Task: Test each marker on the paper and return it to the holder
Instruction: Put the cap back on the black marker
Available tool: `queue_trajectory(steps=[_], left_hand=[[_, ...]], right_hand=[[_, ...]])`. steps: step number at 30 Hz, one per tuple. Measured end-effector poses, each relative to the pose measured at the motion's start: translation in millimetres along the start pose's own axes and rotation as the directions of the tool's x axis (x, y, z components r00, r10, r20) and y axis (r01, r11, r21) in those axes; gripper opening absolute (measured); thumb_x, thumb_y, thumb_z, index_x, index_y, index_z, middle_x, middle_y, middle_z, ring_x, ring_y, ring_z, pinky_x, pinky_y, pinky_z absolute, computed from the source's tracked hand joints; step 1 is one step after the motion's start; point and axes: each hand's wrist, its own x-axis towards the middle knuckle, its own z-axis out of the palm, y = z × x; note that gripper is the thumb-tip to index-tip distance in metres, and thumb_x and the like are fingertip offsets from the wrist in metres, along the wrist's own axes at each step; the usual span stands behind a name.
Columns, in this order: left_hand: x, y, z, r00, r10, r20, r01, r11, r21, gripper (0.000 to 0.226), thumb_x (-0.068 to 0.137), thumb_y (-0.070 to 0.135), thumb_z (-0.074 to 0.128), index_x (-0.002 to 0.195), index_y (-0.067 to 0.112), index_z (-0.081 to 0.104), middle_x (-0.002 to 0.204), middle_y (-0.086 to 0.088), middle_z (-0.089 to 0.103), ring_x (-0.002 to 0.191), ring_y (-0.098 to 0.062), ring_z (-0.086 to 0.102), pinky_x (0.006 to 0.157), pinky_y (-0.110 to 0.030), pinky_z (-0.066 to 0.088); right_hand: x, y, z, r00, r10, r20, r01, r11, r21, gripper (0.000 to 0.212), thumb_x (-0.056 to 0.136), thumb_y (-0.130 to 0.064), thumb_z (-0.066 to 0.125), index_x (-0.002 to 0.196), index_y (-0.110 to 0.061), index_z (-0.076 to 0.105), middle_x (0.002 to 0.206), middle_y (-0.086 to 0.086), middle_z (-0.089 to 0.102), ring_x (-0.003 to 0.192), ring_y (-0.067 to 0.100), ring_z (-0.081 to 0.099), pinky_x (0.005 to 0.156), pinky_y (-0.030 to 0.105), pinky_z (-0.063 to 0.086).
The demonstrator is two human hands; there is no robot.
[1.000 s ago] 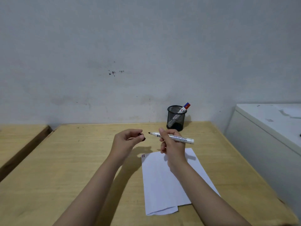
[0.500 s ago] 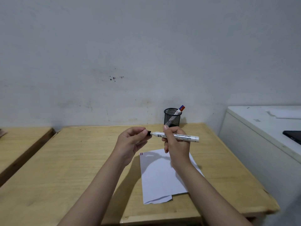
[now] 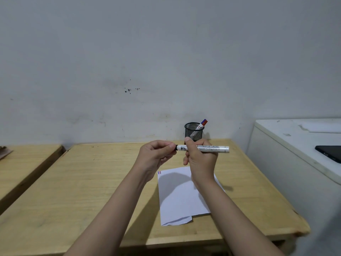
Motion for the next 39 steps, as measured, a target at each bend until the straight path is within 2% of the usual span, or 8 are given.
queue_trajectory(steps=[9,13,16,21,25,29,34,39], left_hand=[[12.8,-4.9,-6.9,0.985,0.098,-0.14,-0.073,0.982,0.172,0.01,0.071,0.005,0.075,0.078,0.005,0.068,0.067,-0.005,0.068,0.064,-0.015,0.065,0.072,-0.024,0.051],[22.3,-4.1,-7.7,0.966,0.206,-0.159,-0.143,0.93,0.337,0.012,0.069,0.005,0.077,0.078,0.002,0.069,0.071,-0.013,0.069,0.063,-0.016,0.065,0.068,-0.025,0.052],[30.3,-3.5,-0.7,0.964,0.245,-0.106,-0.174,0.877,0.447,0.013,0.07,0.007,0.077,0.079,0.002,0.071,0.074,-0.018,0.072,0.064,-0.018,0.066,0.073,-0.033,0.054],[48.6,1.1,10.2,0.963,0.258,-0.074,-0.199,0.871,0.449,0.017,0.069,0.008,0.078,0.083,0.001,0.071,0.079,-0.024,0.072,0.068,-0.023,0.067,0.076,-0.038,0.055],[72.6,-3.9,17.1,0.954,0.292,-0.065,-0.217,0.825,0.523,0.021,0.075,0.026,0.075,0.089,0.01,0.071,0.081,-0.012,0.074,0.074,-0.016,0.069,0.07,-0.026,0.052],[104.2,-24.0,21.9,0.936,0.35,-0.045,-0.225,0.692,0.686,0.012,0.079,0.024,0.068,0.08,0.013,0.071,0.075,0.001,0.071,0.062,-0.002,0.061,0.061,-0.012,0.046],[145.1,-52.6,29.7,0.931,0.359,0.066,-0.242,0.472,0.848,0.024,0.081,0.025,0.064,0.101,0.011,0.067,0.101,-0.007,0.067,0.09,-0.022,0.063,0.083,-0.033,0.05],[171.4,-65.4,39.9,0.917,0.355,0.182,-0.291,0.282,0.914,0.031,0.083,0.022,0.059,0.113,0.014,0.065,0.115,-0.008,0.065,0.105,-0.028,0.06,0.088,-0.037,0.047]], right_hand=[[7.5,6.7,-19.7,0.803,0.582,0.13,-0.574,0.813,-0.097,0.035,0.077,-0.04,0.073,0.072,-0.009,0.057,0.058,0.003,0.05,0.04,0.008,0.039,0.039,0.02,0.042],[17.8,10.3,-29.1,0.974,0.095,0.208,0.024,0.863,-0.504,0.024,0.07,-0.021,0.08,0.069,-0.011,0.058,0.061,0.001,0.055,0.047,0.004,0.046,0.049,0.015,0.041],[33.6,11.0,-30.0,0.921,-0.08,0.381,0.331,0.678,-0.657,0.021,0.068,-0.018,0.079,0.078,-0.015,0.061,0.079,-0.002,0.062,0.072,0.009,0.055,0.063,0.012,0.041],[58.0,17.2,-31.2,0.895,-0.031,0.445,0.361,0.637,-0.682,0.029,0.07,-0.015,0.077,0.097,-0.018,0.067,0.084,0.002,0.071,0.08,0.015,0.065,0.077,0.032,0.053],[85.5,9.6,-34.3,0.91,-0.035,0.412,0.325,0.678,-0.66,0.062,0.075,-0.008,0.072,0.128,-0.031,0.052,0.075,0.009,0.066,0.059,0.008,0.061,0.067,0.019,0.051],[134.6,-2.1,-38.0,0.959,-0.088,0.268,0.248,0.719,-0.65,0.058,0.073,-0.012,0.075,0.119,-0.034,0.049,0.065,0.008,0.061,0.059,0.013,0.058,0.062,0.02,0.044],[188.0,-4.4,-34.4,0.971,-0.225,0.084,0.227,0.751,-0.62,0.043,0.075,-0.023,0.075,0.109,-0.022,0.048,0.069,0.007,0.067,0.068,0.022,0.067,0.065,0.027,0.047],[210.9,14.1,-23.1,0.94,-0.34,-0.041,0.235,0.729,-0.643,0.032,0.086,-0.027,0.062,0.108,-0.012,0.044,0.06,-0.007,0.057,0.06,0.002,0.055,0.05,0.021,0.034]])
